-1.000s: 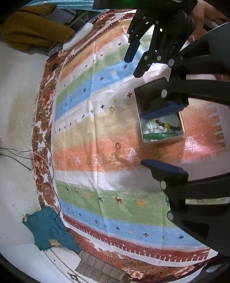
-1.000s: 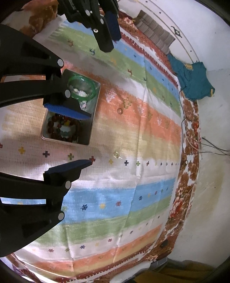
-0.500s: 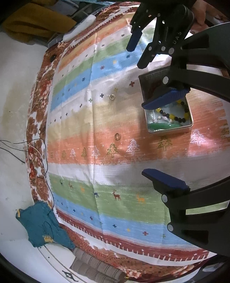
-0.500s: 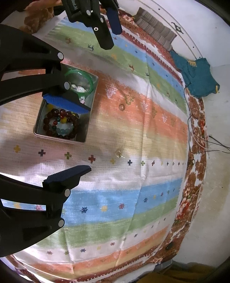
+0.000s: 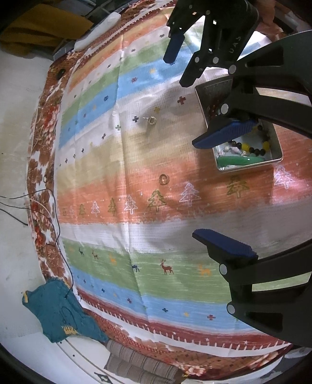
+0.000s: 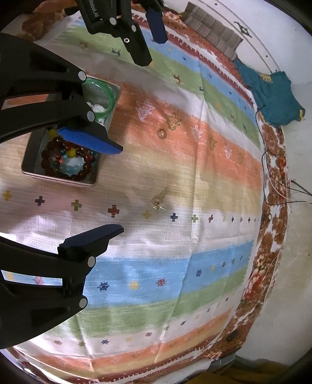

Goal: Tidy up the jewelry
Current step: 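Move both open tools toward the two small gold rings on the cloth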

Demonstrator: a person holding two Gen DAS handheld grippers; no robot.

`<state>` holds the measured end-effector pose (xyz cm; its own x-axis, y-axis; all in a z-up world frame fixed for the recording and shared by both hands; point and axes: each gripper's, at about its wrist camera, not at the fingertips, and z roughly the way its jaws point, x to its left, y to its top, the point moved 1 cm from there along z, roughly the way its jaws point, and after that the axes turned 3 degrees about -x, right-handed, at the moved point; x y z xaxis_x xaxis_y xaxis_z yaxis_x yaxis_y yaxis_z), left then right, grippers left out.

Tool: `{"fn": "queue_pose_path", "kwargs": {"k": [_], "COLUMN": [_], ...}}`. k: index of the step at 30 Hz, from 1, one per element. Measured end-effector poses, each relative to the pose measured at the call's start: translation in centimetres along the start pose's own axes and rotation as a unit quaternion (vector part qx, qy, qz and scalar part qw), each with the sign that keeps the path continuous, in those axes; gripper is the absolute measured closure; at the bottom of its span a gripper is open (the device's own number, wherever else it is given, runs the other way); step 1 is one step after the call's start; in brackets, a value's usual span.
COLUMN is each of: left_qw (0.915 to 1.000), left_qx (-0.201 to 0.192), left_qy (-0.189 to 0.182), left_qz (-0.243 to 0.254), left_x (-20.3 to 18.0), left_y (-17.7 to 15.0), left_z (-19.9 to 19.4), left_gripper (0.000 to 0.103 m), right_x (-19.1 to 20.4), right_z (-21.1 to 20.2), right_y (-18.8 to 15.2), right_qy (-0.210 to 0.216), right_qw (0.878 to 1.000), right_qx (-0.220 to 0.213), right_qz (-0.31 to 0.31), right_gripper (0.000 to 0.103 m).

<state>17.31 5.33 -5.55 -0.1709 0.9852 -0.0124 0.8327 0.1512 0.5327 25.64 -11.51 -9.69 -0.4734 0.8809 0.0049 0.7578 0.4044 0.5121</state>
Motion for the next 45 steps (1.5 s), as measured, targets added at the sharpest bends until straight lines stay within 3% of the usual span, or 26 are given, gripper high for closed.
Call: {"fn": "queue_pose_path", "kwargs": {"k": [19, 45], "left_qw": [0.9990, 0.9932], "left_qx": [0.039, 0.109], "left_qy": [0.007, -0.026], "left_qz": [0.022, 0.030], "left_x": [-0.3, -0.5], "left_y": [1.4, 2.8], "left_z": [5.0, 12.5], "left_gripper": [0.034, 0.050], "right_x": [-1.5, -2.6], "right_z": [5.4, 11.8], "right_y": [1.8, 3.9], "right_qy": [-0.019, -0.024], "right_qw": [0.999, 0.996], "right_qx": [0.042, 0.087], "right_qz": [0.002, 0.012], "right_gripper": [0.043, 0.043]}}
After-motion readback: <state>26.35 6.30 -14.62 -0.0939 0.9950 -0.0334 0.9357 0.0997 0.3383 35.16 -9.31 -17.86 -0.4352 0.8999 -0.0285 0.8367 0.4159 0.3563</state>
